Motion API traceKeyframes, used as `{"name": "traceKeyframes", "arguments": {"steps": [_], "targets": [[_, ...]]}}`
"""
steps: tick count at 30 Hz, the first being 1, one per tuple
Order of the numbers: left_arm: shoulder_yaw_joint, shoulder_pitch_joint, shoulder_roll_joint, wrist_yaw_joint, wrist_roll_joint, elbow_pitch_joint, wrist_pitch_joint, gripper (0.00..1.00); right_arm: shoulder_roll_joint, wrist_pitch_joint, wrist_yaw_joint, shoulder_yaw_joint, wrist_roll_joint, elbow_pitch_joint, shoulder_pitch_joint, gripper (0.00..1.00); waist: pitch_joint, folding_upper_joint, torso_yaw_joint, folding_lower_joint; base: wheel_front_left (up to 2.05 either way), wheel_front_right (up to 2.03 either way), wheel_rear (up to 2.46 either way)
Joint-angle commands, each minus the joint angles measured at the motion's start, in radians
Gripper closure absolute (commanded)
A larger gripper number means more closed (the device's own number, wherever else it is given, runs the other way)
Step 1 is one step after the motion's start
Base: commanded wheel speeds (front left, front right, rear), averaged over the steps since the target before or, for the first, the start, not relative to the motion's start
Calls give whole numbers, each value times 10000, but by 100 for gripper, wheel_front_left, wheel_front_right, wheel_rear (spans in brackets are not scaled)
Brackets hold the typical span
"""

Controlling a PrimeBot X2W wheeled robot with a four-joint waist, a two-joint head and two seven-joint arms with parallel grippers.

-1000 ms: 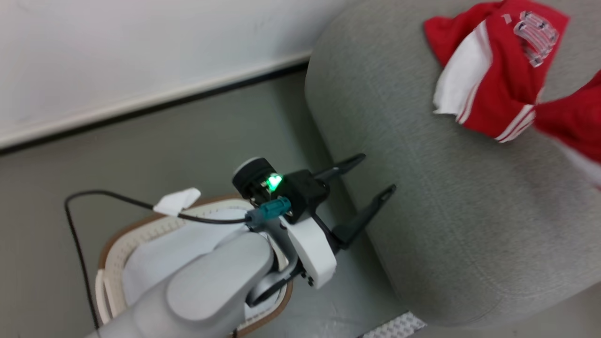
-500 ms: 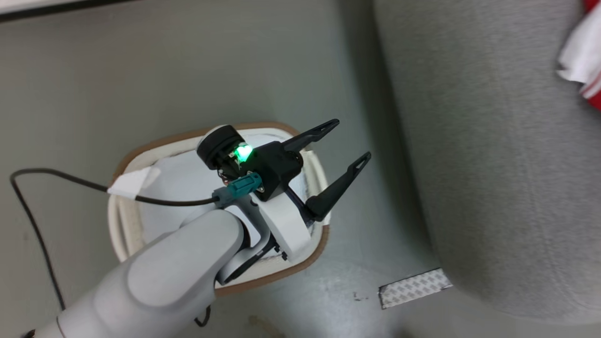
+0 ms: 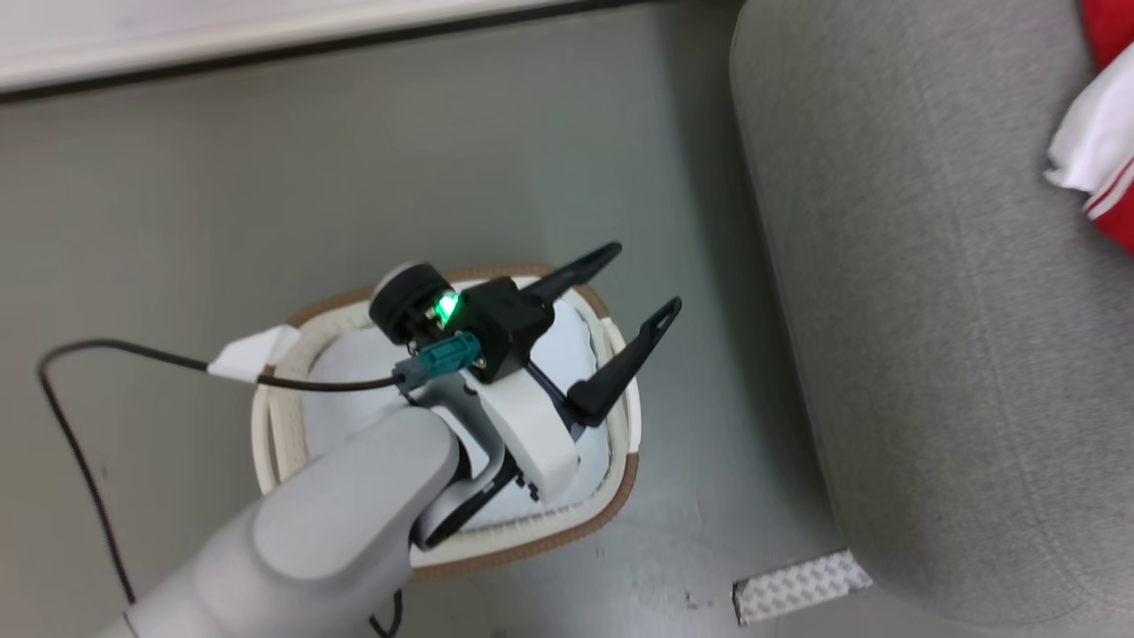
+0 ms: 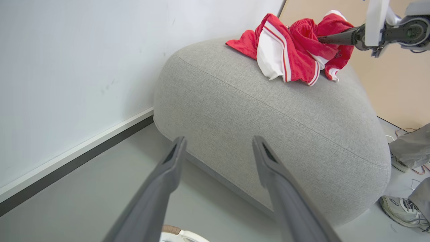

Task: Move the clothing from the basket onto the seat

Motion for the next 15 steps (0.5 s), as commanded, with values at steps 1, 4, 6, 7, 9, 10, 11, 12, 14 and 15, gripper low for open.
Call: {"name": "traceKeyframes", "arguments": {"steps": [1,4,6,7,9,10,11,12,14,15], "targets": [[-27,236,-31,-20,-121,147,-128,0,-168,246,-22,217,138,83,244,0,-589,0,-49,-1,0,0,0],[-27,514,-179,-59,-394,535,-265,0,-436,1025,-22,1092,471,-288,558,0,-1394,0,-89,-1,0,0,0],[17,742,-270,-47,-501,772,-388,0,-718,1414,-22,1546,670,-645,828,0,-1983,0,-113,-1,0,0,0],[58,852,-309,-14,-600,878,-468,0,-863,1568,-22,1785,736,-841,991,0,-2293,0,-110,-1,0,0,0],[206,1109,-406,63,-776,1112,-656,0,-1135,1692,-22,2102,825,-1356,1191,0,-2931,0,-86,-1,0,0,0],[281,1237,-448,112,-892,1195,-725,0,-1289,1729,-22,2212,846,-1632,1304,0,-3224,0,-63,-1,0,0,0],[356,1378,-492,169,-996,1266,-783,0,-1425,1759,-22,2300,885,-1929,1428,0,-3515,0,-30,-1,0,0,0],[449,1516,-522,214,-1071,1337,-843,0,-1533,1736,-22,2323,961,-2219,1543,0,-3791,0,21,-1,0,0,0],[662,1762,-570,315,-1181,1423,-902,0,-1744,1621,-22,2299,1081,-2858,1780,0,-4275,0,164,-1,0,0,0],[795,1881,-559,416,-1259,1430,-945,0,-1776,1630,-22,2244,1168,-3214,1886,0,-4452,0,238,-1,0,0,0]]}}
